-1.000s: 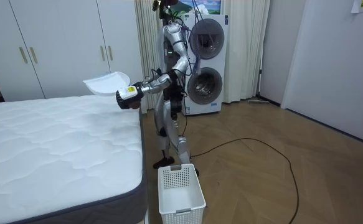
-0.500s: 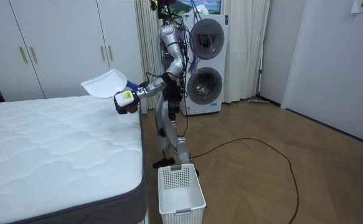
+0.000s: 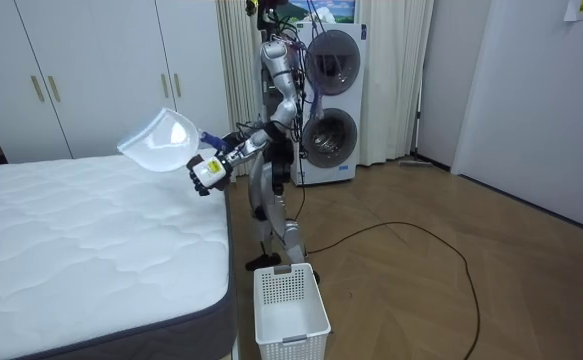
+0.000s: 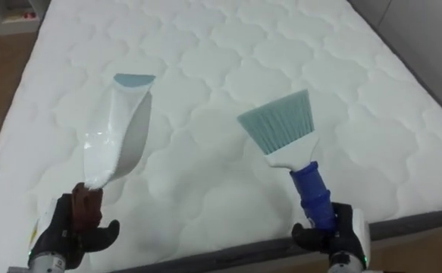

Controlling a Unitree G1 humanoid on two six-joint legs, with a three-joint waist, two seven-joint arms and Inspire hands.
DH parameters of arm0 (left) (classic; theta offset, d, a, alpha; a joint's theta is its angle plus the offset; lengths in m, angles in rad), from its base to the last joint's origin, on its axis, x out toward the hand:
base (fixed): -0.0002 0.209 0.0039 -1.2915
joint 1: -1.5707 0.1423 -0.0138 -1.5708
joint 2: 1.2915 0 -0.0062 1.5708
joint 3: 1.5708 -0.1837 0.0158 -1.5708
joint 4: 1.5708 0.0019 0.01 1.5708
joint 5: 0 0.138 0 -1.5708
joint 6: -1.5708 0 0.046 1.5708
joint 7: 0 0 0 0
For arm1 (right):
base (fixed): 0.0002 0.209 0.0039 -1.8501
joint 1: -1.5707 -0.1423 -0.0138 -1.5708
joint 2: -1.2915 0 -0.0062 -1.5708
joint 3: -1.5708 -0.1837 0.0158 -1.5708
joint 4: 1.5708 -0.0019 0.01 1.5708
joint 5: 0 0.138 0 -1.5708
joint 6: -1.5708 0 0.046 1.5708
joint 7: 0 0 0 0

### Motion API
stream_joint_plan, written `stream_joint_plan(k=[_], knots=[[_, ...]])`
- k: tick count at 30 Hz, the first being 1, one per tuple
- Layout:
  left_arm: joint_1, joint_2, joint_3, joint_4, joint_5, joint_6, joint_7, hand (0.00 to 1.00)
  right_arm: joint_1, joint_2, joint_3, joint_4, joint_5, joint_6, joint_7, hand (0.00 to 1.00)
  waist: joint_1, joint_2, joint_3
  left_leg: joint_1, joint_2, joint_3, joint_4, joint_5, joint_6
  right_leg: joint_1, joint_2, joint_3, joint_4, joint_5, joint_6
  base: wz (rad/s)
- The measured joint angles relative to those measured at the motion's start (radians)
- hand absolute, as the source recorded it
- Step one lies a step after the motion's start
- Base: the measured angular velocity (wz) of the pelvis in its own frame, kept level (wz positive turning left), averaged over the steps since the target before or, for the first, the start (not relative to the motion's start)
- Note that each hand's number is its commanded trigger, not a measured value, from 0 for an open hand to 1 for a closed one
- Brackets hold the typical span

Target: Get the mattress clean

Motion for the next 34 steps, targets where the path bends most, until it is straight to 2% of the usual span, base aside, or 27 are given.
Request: stream_joint_plan(k=[5, 10, 15, 16, 19, 22, 26, 29, 31, 34], knots=[[0.000, -0.011, 0.001, 0.055, -0.099, 0.000, -0.013, 0.00, 0.000, 0.001, 0.000, 0.000, -0.006, 0.000, 0.017, 0.00, 0.004, -0.013, 0.0019, 0.014, 0.007, -0.009, -0.015, 0.000, 0.000, 0.017, 0.003, -0.012, -0.016, -0.003, 0.000, 0.08], [0.000, -0.015, 0.003, 0.103, -0.192, 0.015, -0.034, 0.00, 0.000, 0.001, 0.000, 0.000, -0.043, 0.000, 0.031, 0.00, 0.008, -0.031, -0.0087, 0.015, 0.018, -0.006, -0.021, 0.000, 0.000, 0.026, 0.012, -0.015, -0.048, 0.004, 0.000, 0.00], [-0.001, -0.017, 0.004, 0.135, -0.283, 0.022, -0.046, 0.00, 0.001, 0.003, -0.001, 0.065, -0.058, 0.001, 0.031, 0.00, 0.010, -0.023, -0.0045, 0.045, 0.035, -0.005, -0.023, 0.000, -0.001, 0.087, 0.015, -0.046, -0.107, 0.015, -0.005, 0.05], [-0.006, -0.019, 0.007, 0.174, -0.292, 0.023, -0.051, 0.00, 0.001, 0.003, -0.002, 0.085, -0.059, 0.013, 0.037, 0.00, 0.010, -0.019, -0.0073, 0.051, 0.044, -0.005, -0.023, 0.000, -0.001, 0.098, 0.016, -0.050, -0.116, 0.016, -0.006, 0.10], [-0.003, -0.028, 0.035, 0.260, -0.294, 0.036, -0.072, 0.00, 0.001, 0.003, -0.005, 0.120, -0.081, 0.036, 0.050, 0.00, 0.011, -0.018, -0.0068, 0.051, 0.043, -0.006, -0.023, 0.001, -0.001, 0.099, 0.018, -0.064, -0.116, 0.014, -0.009, 0.02], [0.006, -0.030, 0.059, 0.334, -0.294, 0.051, -0.085, 0.00, 0.002, 0.003, -0.010, 0.172, -0.081, 0.044, 0.056, 0.00, 0.014, -0.017, -0.0062, 0.055, 0.045, -0.006, -0.022, 0.001, -0.001, 0.103, 0.020, -0.065, -0.117, 0.013, -0.011, 0.00], [0.029, -0.044, 0.107, 0.379, -0.284, 0.055, -0.090, 0.00, 0.008, 0.003, -0.019, 0.207, -0.082, 0.056, 0.079, 0.00, 0.029, -0.011, -0.0020, 0.057, 0.043, -0.013, -0.023, 0.001, -0.001, 0.108, 0.016, -0.070, -0.123, 0.014, -0.012, 0.02], [0.029, -0.047, 0.143, 0.407, -0.259, 0.052, -0.094, 0.00, 0.014, 0.004, -0.035, 0.260, -0.088, 0.056, 0.112, 0.00, 0.037, -0.015, -0.0047, 0.050, 0.043, -0.026, -0.024, 0.000, -0.003, 0.108, 0.007, -0.095, -0.125, 0.014, -0.012, 0.22], [0.015, -0.046, 0.157, 0.474, -0.248, 0.049, -0.100, 0.00, 0.019, 0.005, -0.039, 0.283, -0.082, 0.055, 0.141, 0.00, 0.039, -0.013, -0.0057, 0.049, 0.043, -0.038, -0.035, -0.001, -0.005, 0.109, 0.004, -0.108, -0.125, 0.015, -0.012, 0.20], [0.029, -0.047, 0.157, 0.508, -0.247, 0.045, -0.104, 0.00, 0.020, 0.008, -0.039, 0.337, -0.079, 0.053, 0.175, 0.00, 0.045, -0.012, -0.0138, 0.050, 0.042, -0.042, -0.037, -0.001, -0.006, 0.110, 0.000, -0.120, -0.120, 0.015, -0.012, 0.06]])
